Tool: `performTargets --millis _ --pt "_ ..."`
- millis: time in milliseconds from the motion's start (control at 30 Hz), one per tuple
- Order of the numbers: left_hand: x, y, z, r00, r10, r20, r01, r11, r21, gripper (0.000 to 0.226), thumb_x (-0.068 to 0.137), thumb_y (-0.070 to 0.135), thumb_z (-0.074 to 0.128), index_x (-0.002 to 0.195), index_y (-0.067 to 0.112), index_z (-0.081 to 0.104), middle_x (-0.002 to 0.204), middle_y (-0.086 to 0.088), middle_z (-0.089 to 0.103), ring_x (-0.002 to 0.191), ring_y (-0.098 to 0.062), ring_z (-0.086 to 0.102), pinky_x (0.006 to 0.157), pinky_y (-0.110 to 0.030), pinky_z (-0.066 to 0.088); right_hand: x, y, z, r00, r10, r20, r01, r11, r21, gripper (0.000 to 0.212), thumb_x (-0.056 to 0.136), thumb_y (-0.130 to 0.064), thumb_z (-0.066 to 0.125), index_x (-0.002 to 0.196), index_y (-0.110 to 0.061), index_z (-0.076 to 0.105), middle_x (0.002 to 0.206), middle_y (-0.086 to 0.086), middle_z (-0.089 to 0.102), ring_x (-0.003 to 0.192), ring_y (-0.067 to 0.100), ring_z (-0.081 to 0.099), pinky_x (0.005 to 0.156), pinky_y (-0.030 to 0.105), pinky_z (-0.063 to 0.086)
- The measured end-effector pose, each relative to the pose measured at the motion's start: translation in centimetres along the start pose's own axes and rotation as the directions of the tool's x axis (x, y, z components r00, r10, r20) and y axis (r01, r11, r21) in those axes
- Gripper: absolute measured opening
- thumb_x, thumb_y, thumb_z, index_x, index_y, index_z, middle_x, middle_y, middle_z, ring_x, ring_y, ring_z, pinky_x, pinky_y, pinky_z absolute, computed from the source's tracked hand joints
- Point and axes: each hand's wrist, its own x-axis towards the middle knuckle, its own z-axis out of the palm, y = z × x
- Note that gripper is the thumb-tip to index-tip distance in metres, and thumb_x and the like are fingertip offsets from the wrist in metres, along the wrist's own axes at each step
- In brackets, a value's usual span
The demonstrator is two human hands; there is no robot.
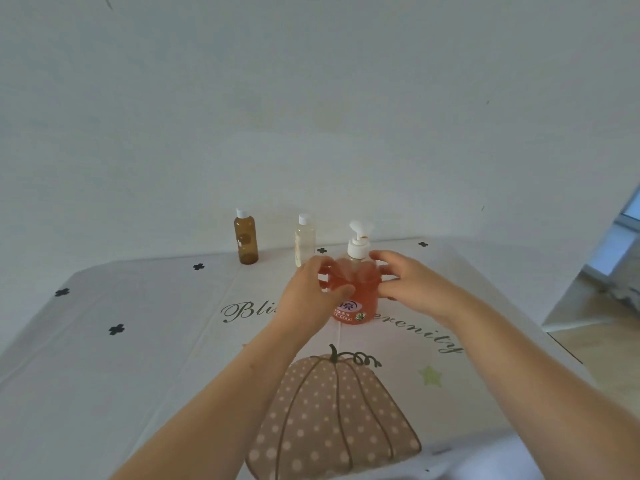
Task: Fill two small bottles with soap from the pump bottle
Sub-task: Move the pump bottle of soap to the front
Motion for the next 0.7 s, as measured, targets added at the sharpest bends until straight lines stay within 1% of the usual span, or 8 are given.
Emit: performTargets --millis 67,133,233,367,433,533,633,700 --pt "0.2 0.2 -0.3 0.999 0.003 0.053 -0.002 1.0 -0.02 0.047 0.09 0.025 0.068 0.133 0.025 0.05 0.128 0.01 0.058 0.108 -0.007 0.056 0.083 -0.021 0.041 -0.1 0.4 0.6 0.998 -0.011 -0.061 0.014 0.999 0.042 0.066 0.092 -0.011 0.063 0.15 -0.031 0.041 0.137 -0.006 0.057 0.12 0.016 0.059 0.102 0.035 0.046" --pt "0.5 0.4 -0.6 0.991 0.003 0.132 0.003 0.999 -0.044 0.047 0.095 0.02 0.06 0.14 0.026 0.046 0.13 0.011 0.055 0.113 -0.006 0.053 0.089 -0.022 0.039 -0.3 0.4 1.1 0.993 -0.019 -0.115 0.022 1.0 0.021 0.061 0.093 -0.018 0.067 0.147 -0.029 0.042 0.133 -0.004 0.057 0.114 0.016 0.06 0.091 0.029 0.044" --pt "1.3 1.0 -1.1 0.962 -0.047 0.27 0.068 0.995 -0.069 0.039 0.099 0.014 0.05 0.119 0.047 0.049 0.113 0.023 0.054 0.106 -0.002 0.054 0.088 -0.021 0.04 -0.2 0.6 2.0 0.978 -0.022 -0.205 0.013 0.999 -0.048 0.059 0.091 -0.027 0.07 0.142 -0.026 0.043 0.131 -0.002 0.056 0.112 0.017 0.06 0.085 0.03 0.044" --pt "2.6 0.8 -1.0 0.925 -0.119 0.361 0.15 0.987 -0.06 0.069 0.083 0.02 0.054 0.145 0.042 0.037 0.142 0.013 0.047 0.129 -0.016 0.048 0.108 -0.038 0.042 -0.6 0.4 2.8 0.95 -0.02 -0.312 -0.028 0.989 -0.147 0.058 0.085 -0.039 0.074 0.133 -0.023 0.043 0.125 0.0 0.057 0.105 0.019 0.062 0.08 0.034 0.049" --pt "2.9 0.5 -0.9 0.923 -0.114 0.368 0.151 0.986 -0.074 0.07 0.081 0.021 0.053 0.146 0.042 0.037 0.145 0.012 0.047 0.13 -0.017 0.048 0.111 -0.04 0.039 -0.9 0.4 3.0 0.947 -0.023 -0.32 -0.037 0.983 -0.182 0.059 0.084 -0.043 0.074 0.131 -0.022 0.043 0.123 -0.001 0.057 0.1 0.019 0.062 0.077 0.033 0.048" --pt "3.4 0.0 -1.1 0.957 -0.082 0.277 0.108 0.991 -0.078 0.059 0.089 0.011 0.051 0.143 0.034 0.045 0.139 0.013 0.051 0.119 -0.014 0.054 0.105 -0.033 0.043 -1.4 0.0 2.9 0.932 -0.03 -0.36 -0.055 0.973 -0.223 0.057 0.086 -0.046 0.072 0.13 -0.021 0.045 0.121 -0.002 0.055 0.098 0.018 0.061 0.076 0.032 0.046" --pt "4.0 -0.8 -2.0 0.992 -0.102 0.068 0.11 0.986 -0.125 0.043 0.09 0.004 0.05 0.125 0.028 0.06 0.126 0.007 0.06 0.105 -0.016 0.061 0.095 -0.038 0.052 -2.3 -1.1 3.0 0.866 -0.151 -0.477 0.045 0.973 -0.226 0.028 0.093 -0.035 0.067 0.111 -0.02 0.052 0.109 -0.004 0.058 0.084 0.01 0.058 0.069 0.027 0.041" --pt "4.4 -1.4 -3.0 0.99 -0.132 -0.05 0.121 0.974 -0.19 0.036 0.09 0.003 0.048 0.113 0.025 0.064 0.113 0.007 0.064 0.101 -0.018 0.063 0.095 -0.042 0.053 -2.7 -2.2 4.0 0.855 -0.229 -0.465 0.157 0.969 -0.188 0.008 0.096 -0.026 0.062 0.101 -0.023 0.056 0.101 -0.008 0.06 0.077 -0.001 0.055 0.065 0.018 0.04"
